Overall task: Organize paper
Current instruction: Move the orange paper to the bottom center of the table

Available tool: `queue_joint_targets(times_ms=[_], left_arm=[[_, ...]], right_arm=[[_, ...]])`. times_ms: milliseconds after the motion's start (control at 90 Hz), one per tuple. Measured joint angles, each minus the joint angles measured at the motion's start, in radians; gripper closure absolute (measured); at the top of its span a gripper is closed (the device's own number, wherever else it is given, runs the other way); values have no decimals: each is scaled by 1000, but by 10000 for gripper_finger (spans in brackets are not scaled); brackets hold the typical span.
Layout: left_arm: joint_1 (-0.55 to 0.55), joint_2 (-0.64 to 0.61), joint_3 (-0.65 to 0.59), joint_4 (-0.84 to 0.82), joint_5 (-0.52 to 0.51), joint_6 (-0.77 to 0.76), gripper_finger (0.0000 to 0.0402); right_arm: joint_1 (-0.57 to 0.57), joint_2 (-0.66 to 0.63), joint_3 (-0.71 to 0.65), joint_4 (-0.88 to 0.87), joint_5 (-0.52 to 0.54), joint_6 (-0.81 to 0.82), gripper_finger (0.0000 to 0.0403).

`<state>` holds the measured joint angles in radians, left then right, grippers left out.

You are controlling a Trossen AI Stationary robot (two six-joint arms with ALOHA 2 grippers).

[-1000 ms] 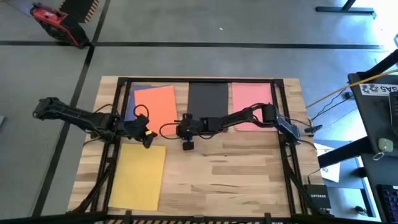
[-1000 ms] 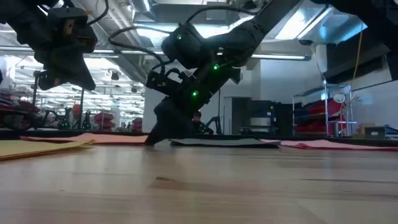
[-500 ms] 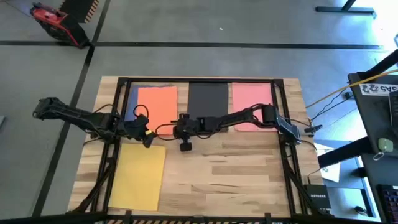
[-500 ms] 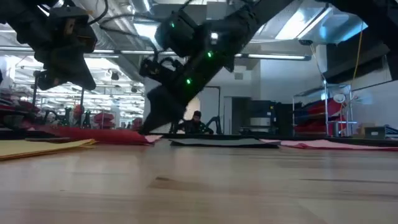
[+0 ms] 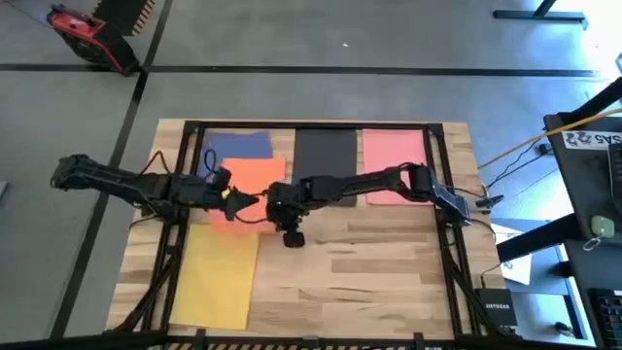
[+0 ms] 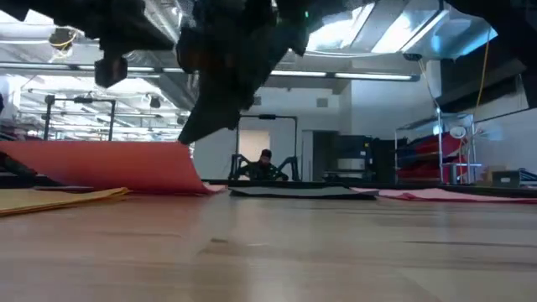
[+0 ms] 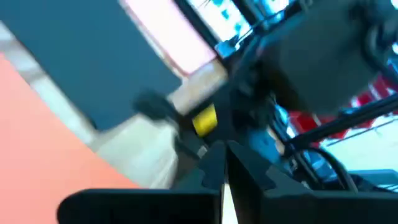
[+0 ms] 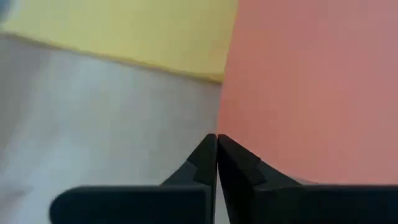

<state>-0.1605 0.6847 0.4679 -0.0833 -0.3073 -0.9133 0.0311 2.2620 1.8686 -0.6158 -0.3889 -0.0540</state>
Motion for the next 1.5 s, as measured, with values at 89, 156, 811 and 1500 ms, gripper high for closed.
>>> queue_joint_targets(times_ms=[89,156,811,1500], left_arm=[[18,-21,2,-2,0,16,402],[28,-36,2,-6,0,27,402],[40,-65,2,-37,0,88,402],[40,-64,-2,-169,7,107,402]], right_arm=[[21,0,32,-101,-88,35,403],[41,0,51,-175,-145,74,403],[367,0,70,-234,-318,466,403],[579,0,70,-532,58,757,403]])
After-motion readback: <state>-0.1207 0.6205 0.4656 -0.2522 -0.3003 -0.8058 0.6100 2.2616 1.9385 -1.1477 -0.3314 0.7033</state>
